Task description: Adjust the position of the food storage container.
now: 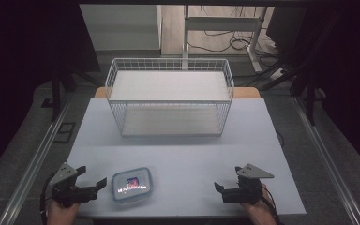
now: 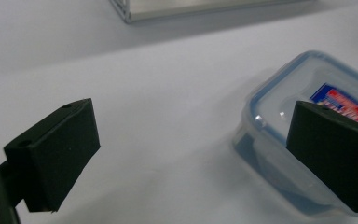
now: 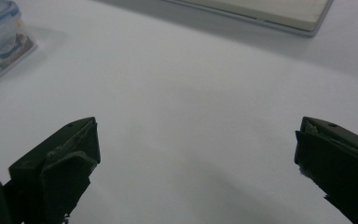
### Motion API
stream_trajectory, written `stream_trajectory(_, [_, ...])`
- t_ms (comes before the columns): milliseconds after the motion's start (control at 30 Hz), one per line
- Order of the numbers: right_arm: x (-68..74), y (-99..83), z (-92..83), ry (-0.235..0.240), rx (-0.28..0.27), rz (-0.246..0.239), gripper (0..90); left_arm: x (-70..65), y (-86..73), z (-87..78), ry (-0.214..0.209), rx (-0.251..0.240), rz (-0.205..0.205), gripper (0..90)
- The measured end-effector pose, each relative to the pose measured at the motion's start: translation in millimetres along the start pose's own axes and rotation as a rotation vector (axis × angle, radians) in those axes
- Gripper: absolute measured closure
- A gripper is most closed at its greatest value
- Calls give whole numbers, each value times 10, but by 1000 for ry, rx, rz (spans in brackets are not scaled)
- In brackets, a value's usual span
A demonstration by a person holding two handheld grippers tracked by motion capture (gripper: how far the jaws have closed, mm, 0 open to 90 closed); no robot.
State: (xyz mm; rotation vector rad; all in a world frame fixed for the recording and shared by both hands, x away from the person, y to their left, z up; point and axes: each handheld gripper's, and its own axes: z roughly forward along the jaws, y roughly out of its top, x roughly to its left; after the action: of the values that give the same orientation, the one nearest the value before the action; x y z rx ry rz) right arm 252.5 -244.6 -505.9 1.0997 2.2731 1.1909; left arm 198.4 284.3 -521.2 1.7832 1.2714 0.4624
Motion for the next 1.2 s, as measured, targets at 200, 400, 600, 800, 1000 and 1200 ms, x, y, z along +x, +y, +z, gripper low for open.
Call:
stream_trajectory(200, [13, 0, 29, -24, 9, 4, 0, -7, 3, 13, 14, 38, 5, 14])
stream_trajectory(400, [37, -6, 47, -23, 37, -10, 0, -16, 4, -35, -26, 72, 37, 49])
stream_trajectory(600, [62, 6, 49, -8, 55, -17, 0, -29, -57, -94, -123, 118, 68, 342])
stream_trajectory(800, [78, 25, 41, -5, 70, -12, 31, -147, -105, -130, -128, 138, 71, 723])
stream_trajectory(1000, [113, 71, 5, 1, 45, -11, 107, -318, -82, -16, -170, 196, 100, 898])
stream_trajectory(1200, [117, 91, 11, 47, 67, 19, 208, -371, -53, 6, -150, 190, 99, 899])
